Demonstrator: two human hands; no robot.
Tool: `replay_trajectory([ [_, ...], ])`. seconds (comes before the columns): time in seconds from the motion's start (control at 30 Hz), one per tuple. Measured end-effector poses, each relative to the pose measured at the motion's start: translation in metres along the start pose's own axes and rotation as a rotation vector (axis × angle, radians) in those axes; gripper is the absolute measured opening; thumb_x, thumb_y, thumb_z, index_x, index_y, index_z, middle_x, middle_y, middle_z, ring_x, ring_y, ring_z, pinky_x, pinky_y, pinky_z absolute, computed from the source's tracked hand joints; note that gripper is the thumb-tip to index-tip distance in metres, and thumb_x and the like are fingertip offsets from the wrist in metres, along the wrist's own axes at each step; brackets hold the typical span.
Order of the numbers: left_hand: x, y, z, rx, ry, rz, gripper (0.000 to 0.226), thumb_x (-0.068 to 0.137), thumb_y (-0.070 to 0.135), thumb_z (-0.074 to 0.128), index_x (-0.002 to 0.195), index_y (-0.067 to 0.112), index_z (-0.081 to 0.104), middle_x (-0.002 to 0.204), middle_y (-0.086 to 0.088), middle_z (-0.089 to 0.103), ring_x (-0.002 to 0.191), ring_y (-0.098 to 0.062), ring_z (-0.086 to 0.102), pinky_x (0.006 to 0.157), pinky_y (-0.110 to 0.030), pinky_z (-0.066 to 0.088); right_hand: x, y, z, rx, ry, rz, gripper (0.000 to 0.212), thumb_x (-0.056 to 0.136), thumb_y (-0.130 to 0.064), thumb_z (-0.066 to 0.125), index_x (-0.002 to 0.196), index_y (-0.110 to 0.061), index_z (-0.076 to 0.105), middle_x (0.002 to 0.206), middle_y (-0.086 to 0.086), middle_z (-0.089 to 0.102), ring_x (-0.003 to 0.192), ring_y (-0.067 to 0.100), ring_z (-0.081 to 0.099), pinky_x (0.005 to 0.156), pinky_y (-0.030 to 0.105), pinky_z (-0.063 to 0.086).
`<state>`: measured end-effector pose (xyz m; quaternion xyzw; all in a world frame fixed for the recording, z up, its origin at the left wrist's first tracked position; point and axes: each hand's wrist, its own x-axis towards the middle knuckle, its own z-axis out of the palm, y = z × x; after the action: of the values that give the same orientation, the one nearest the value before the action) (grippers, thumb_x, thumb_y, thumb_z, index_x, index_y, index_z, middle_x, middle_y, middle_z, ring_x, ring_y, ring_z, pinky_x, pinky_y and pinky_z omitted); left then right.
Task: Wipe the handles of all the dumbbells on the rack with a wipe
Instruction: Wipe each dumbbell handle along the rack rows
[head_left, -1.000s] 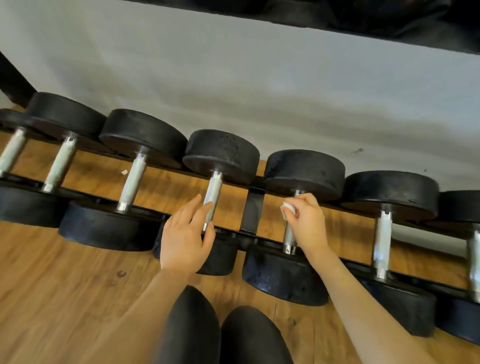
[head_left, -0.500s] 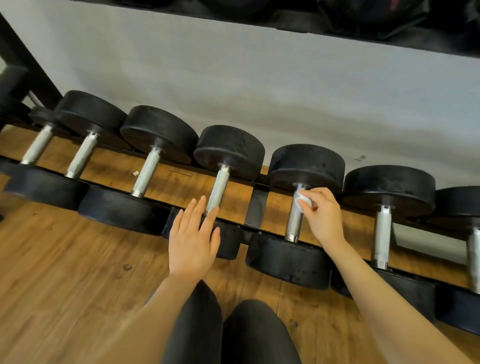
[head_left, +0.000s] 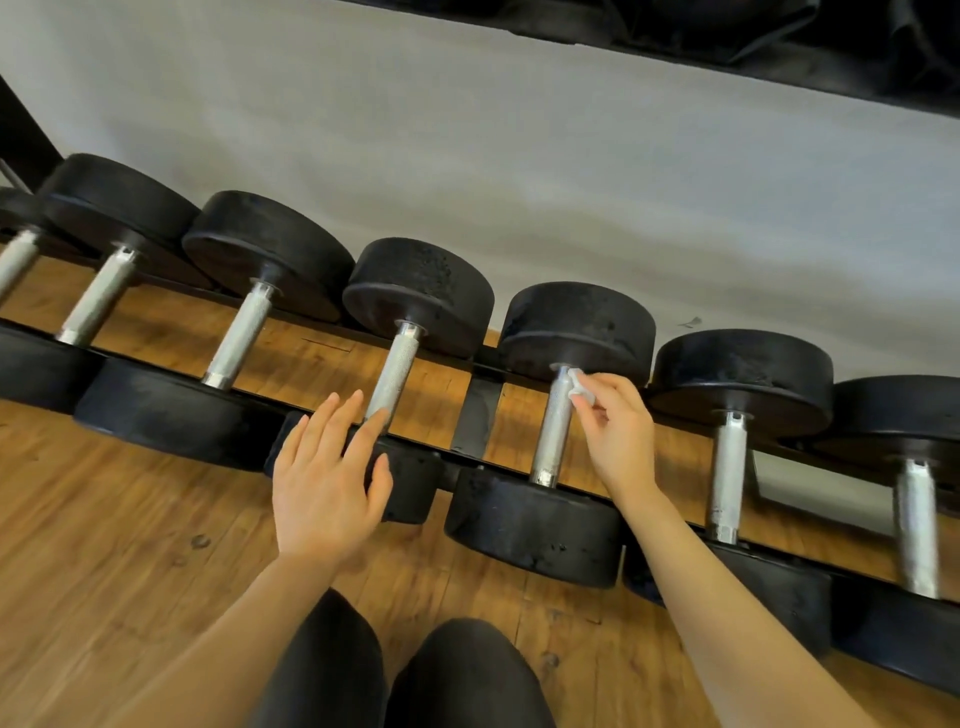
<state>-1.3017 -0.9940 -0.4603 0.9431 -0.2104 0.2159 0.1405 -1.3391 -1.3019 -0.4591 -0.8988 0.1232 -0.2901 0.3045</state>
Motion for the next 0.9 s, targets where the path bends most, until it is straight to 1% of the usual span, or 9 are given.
replay_trajectory([
  [0.1, 0.0, -0.001, 0.0, 0.006, 0.007, 0.008, 0.048, 0.094, 0.034, 0.038, 0.13, 0.012, 0.062, 0.143, -0.011, 0.052, 0.139, -0.028, 0.04, 0.116, -0.043, 0.023, -0.004, 0.004, 0.001, 0.088, -0.03, -0.006, 0.03, 0.095, -0.019, 0.057, 0.123, -0.014, 0.063, 0.118, 0.0, 0.06, 0.106, 0.005, 0.055, 0.087, 0.012, 0.046],
  [0.23, 0.0, 0.0, 0.001, 0.007, 0.022, 0.007, 0.049, 0.094, 0.034, 0.038, 0.129, 0.012, 0.063, 0.141, -0.011, 0.054, 0.137, -0.028, 0.042, 0.115, -0.043, 0.023, -0.004, 0.006, 0.001, 0.064, -0.02, -0.012, 0.028, 0.093, -0.013, 0.06, 0.12, -0.012, 0.065, 0.117, 0.002, 0.063, 0.108, 0.008, 0.057, 0.091, 0.01, 0.043],
  [0.33, 0.001, 0.0, 0.001, -0.004, 0.023, 0.006, 0.049, 0.093, 0.035, 0.039, 0.128, 0.013, 0.064, 0.14, -0.011, 0.055, 0.137, -0.028, 0.042, 0.115, -0.042, 0.022, 0.002, 0.003, 0.003, 0.033, 0.004, 0.016, 0.028, 0.093, -0.011, 0.059, 0.12, -0.011, 0.066, 0.117, 0.004, 0.064, 0.109, 0.012, 0.058, 0.093, 0.018, 0.043],
  [0.47, 0.001, 0.0, 0.001, -0.012, 0.024, 0.009, 0.048, 0.092, 0.034, 0.04, 0.128, 0.013, 0.064, 0.14, -0.011, 0.055, 0.136, -0.028, 0.043, 0.115, -0.042, 0.022, 0.0, 0.001, 0.004, 0.039, -0.01, 0.025, 0.028, 0.092, -0.012, 0.061, 0.119, -0.012, 0.066, 0.115, 0.004, 0.065, 0.107, 0.011, 0.058, 0.092, 0.013, 0.042],
  [0.57, 0.0, -0.001, 0.001, -0.01, 0.02, 0.011, 0.048, 0.092, 0.034, 0.04, 0.128, 0.012, 0.064, 0.139, -0.011, 0.055, 0.136, -0.028, 0.043, 0.115, -0.042, 0.022, -0.006, 0.004, 0.0, 0.044, -0.045, -0.01, 0.026, 0.09, -0.011, 0.064, 0.116, -0.012, 0.068, 0.111, 0.004, 0.067, 0.102, 0.01, 0.06, 0.09, 0.021, 0.049],
  [0.63, 0.0, -0.001, 0.001, -0.01, 0.012, 0.013, 0.048, 0.093, 0.034, 0.039, 0.128, 0.012, 0.064, 0.139, -0.011, 0.055, 0.136, -0.029, 0.043, 0.115, -0.043, 0.024, -0.002, 0.004, -0.002, 0.053, -0.052, 0.01, 0.025, 0.089, -0.012, 0.065, 0.114, -0.012, 0.069, 0.111, 0.003, 0.066, 0.101, 0.009, 0.06, 0.089, 0.022, 0.051],
  [0.7, 0.0, -0.002, 0.001, -0.012, 0.001, 0.015, 0.049, 0.093, 0.035, 0.039, 0.129, 0.012, 0.063, 0.14, -0.011, 0.055, 0.137, -0.029, 0.042, 0.114, -0.044, 0.025, 0.004, 0.003, -0.001, 0.054, -0.043, 0.04, 0.025, 0.09, -0.014, 0.065, 0.114, -0.012, 0.069, 0.114, 0.003, 0.066, 0.103, 0.007, 0.058, 0.091, 0.02, 0.049],
  [0.77, 0.001, -0.002, 0.001, -0.015, -0.008, 0.015, 0.049, 0.093, 0.035, 0.038, 0.129, 0.012, 0.063, 0.14, -0.011, 0.055, 0.137, -0.028, 0.042, 0.114, -0.046, 0.026, 0.005, 0.001, 0.001, 0.029, -0.031, 0.041, 0.025, 0.09, -0.014, 0.064, 0.115, -0.011, 0.069, 0.116, 0.003, 0.065, 0.105, 0.006, 0.056, 0.092, 0.014, 0.044],
  [0.9, 0.0, -0.003, 0.001, -0.018, -0.006, 0.02, 0.05, 0.093, 0.035, 0.038, 0.129, 0.012, 0.063, 0.14, -0.011, 0.055, 0.137, -0.029, 0.043, 0.113, -0.046, 0.027, -0.004, 0.0, 0.0, -0.095, -0.068, -0.068, 0.024, 0.089, -0.011, 0.065, 0.112, -0.009, 0.07, 0.116, 0.006, 0.062, 0.101, 0.002, 0.051, 0.089, 0.005, 0.034],
])
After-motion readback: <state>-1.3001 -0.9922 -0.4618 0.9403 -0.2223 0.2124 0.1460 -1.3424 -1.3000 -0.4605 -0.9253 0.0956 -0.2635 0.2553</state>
